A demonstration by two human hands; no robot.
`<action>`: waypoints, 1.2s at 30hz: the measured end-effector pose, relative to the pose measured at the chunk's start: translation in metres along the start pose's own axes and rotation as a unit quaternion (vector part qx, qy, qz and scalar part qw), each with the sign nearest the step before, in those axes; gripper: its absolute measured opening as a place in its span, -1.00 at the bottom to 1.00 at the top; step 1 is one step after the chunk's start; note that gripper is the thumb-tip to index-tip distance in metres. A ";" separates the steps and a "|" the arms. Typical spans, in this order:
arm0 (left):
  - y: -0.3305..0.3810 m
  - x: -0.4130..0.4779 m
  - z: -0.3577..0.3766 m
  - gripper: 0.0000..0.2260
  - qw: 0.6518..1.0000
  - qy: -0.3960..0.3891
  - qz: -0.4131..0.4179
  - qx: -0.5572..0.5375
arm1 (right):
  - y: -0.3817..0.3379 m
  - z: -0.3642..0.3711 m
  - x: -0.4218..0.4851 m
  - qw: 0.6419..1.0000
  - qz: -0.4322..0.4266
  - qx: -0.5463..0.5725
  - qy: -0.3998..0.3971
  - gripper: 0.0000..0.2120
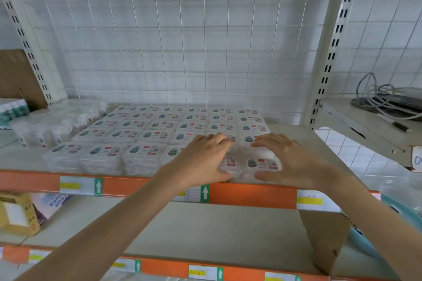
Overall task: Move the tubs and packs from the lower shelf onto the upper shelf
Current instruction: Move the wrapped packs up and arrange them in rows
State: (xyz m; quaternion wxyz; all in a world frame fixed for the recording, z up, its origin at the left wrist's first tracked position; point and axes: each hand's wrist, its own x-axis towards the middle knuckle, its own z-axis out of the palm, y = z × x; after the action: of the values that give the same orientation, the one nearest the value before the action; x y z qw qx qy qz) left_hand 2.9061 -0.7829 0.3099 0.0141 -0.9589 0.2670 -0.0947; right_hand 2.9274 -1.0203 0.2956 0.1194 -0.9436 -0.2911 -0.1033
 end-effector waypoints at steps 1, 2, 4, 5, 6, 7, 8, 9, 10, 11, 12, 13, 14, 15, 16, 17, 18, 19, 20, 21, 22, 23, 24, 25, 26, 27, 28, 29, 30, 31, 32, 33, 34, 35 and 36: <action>-0.001 0.000 -0.003 -0.30 1.000 -0.013 -0.007 -0.022 | -0.001 -0.001 0.000 1.000 0.003 -0.010 -0.002 -0.36; -0.002 0.000 -0.006 -0.29 0.999 -0.024 -0.014 -0.047 | -0.002 -0.002 0.001 1.000 0.006 -0.017 -0.005 -0.36; -0.007 -0.003 -0.011 -0.30 0.995 -0.035 -0.023 -0.091 | -0.008 -0.004 0.003 1.000 0.008 -0.020 -0.002 -0.37; -0.011 -0.006 -0.014 -0.30 0.994 -0.035 -0.025 -0.105 | -0.011 -0.004 0.003 1.000 0.006 -0.019 0.011 -0.38; -0.017 -0.010 -0.017 -0.31 0.993 -0.028 -0.024 -0.110 | -0.015 -0.004 0.004 0.999 0.001 -0.017 0.028 -0.40; -0.025 -0.016 -0.020 -0.31 0.994 -0.020 -0.025 -0.107 | -0.022 -0.003 0.006 0.999 -0.008 -0.013 0.046 -0.42; -0.035 -0.023 -0.024 -0.30 0.995 -0.014 -0.028 -0.096 | -0.029 -0.002 0.007 0.998 -0.018 -0.005 0.060 -0.44; -0.046 -0.030 -0.028 -0.30 0.996 -0.013 -0.031 -0.084 | -0.038 -0.001 0.009 0.997 -0.029 0.006 0.068 -0.46; -0.058 -0.038 -0.031 -0.29 0.997 -0.016 -0.033 -0.073 | -0.048 0.001 0.012 0.997 -0.040 0.017 0.069 -0.46; -0.071 -0.047 -0.034 -0.29 0.997 -0.020 -0.036 -0.067 | -0.059 0.004 0.015 0.996 -0.049 0.028 0.067 -0.46; -0.082 -0.056 -0.036 -0.28 0.997 -0.021 -0.040 -0.063 | -0.071 0.007 0.019 0.996 -0.057 0.038 0.062 -0.46; -0.093 -0.064 -0.036 -0.26 0.997 -0.018 -0.045 -0.061 | -0.082 0.010 0.023 0.995 -0.066 0.044 0.060 -0.45; -0.102 -0.072 -0.036 -0.22 0.997 -0.015 -0.054 -0.060 | -0.093 0.014 0.028 0.994 -0.077 0.044 0.062 -0.44; -0.110 -0.079 -0.035 -0.20 0.996 -0.017 -0.064 -0.058 | -0.103 0.018 0.034 0.994 -0.084 0.038 0.064 -0.42; -0.116 -0.084 -0.033 -0.23 0.996 -0.022 -0.074 -0.054 | -0.113 0.022 0.040 0.994 -0.089 0.027 0.062 -0.41; -0.121 -0.088 -0.030 -0.29 0.995 -0.024 -0.081 -0.047 | -0.121 0.025 0.046 0.994 -0.094 0.014 0.055 -0.39; -0.125 -0.090 -0.026 -0.37 0.996 -0.016 -0.079 -0.037 | -0.128 0.028 0.051 0.994 -0.095 0.000 0.047 -0.38; -0.128 -0.092 -0.023 -0.45 0.997 0.000 -0.073 -0.027 | -0.134 0.030 0.057 0.995 -0.093 -0.015 0.040 -0.38; -0.128 -0.093 -0.020 -0.49 0.997 0.015 -0.070 -0.020 | -0.138 0.031 0.061 0.995 -0.089 -0.031 0.032 -0.39; -0.129 -0.093 -0.018 -0.50 0.997 0.021 -0.074 -0.017 | -0.141 0.033 0.065 0.995 -0.082 -0.047 0.025 -0.40; -0.128 -0.094 -0.016 -0.50 0.997 0.023 -0.078 -0.014 | -0.143 0.034 0.068 0.995 -0.076 -0.059 0.019 -0.42; -0.127 -0.094 -0.014 -0.49 0.997 0.027 -0.077 -0.004 | -0.144 0.036 0.071 0.995 -0.072 -0.065 0.018 -0.45; -0.126 -0.094 -0.013 -0.49 0.997 0.035 -0.070 0.012 | -0.145 0.037 0.073 0.995 -0.066 -0.068 0.017 -0.48; -0.125 -0.093 -0.012 -0.50 0.997 0.043 -0.061 0.028 | -0.145 0.038 0.074 0.996 -0.058 -0.070 0.016 -0.50; -0.124 -0.093 -0.012 -0.51 0.997 0.050 -0.054 0.038 | -0.146 0.039 0.075 0.996 -0.049 -0.071 0.014 -0.52; -0.125 -0.093 -0.012 -0.51 0.996 0.055 -0.050 0.041 | -0.146 0.040 0.076 0.997 -0.041 -0.071 0.014 -0.52; -0.125 -0.094 -0.012 -0.52 0.996 0.056 -0.047 0.041 | -0.147 0.042 0.076 0.997 -0.036 -0.071 0.017 -0.53; -0.127 -0.094 -0.011 -0.52 0.997 0.056 -0.045 0.039 | -0.146 0.043 0.076 0.997 -0.036 -0.070 0.024 -0.53; -0.128 -0.095 -0.010 -0.53 0.997 0.058 -0.042 0.037 | -0.146 0.045 0.076 0.996 -0.036 -0.070 0.030 -0.53; -0.129 -0.095 -0.008 -0.55 0.997 0.061 -0.039 0.034 | -0.146 0.046 0.074 0.996 -0.036 -0.069 0.034 -0.53; -0.130 -0.096 -0.006 -0.56 0.997 0.064 -0.037 0.032 | -0.147 0.047 0.073 0.997 -0.031 -0.066 0.033 -0.53; -0.132 -0.096 -0.004 -0.56 0.997 0.064 -0.037 0.032 | -0.147 0.049 0.072 0.997 -0.026 -0.060 0.030 -0.53; -0.132 -0.096 -0.004 -0.54 0.997 0.061 -0.035 0.029 | -0.148 0.050 0.071 0.998 -0.019 -0.056 0.027 -0.53; -0.132 -0.097 -0.004 -0.51 0.998 0.055 -0.030 0.025 | -0.150 0.051 0.070 0.998 -0.014 -0.055 0.027 -0.52; -0.133 -0.098 -0.006 -0.44 0.999 0.043 -0.023 0.018 | -0.153 0.052 0.069 0.998 -0.009 -0.059 0.028 -0.52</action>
State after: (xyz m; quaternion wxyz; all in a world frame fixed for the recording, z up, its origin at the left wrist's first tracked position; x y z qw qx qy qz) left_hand 2.8902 -0.6177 0.3087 0.0183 -0.9594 0.2438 -0.1407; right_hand 2.9024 -0.8466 0.2895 0.0707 -0.9432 -0.2892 -0.1478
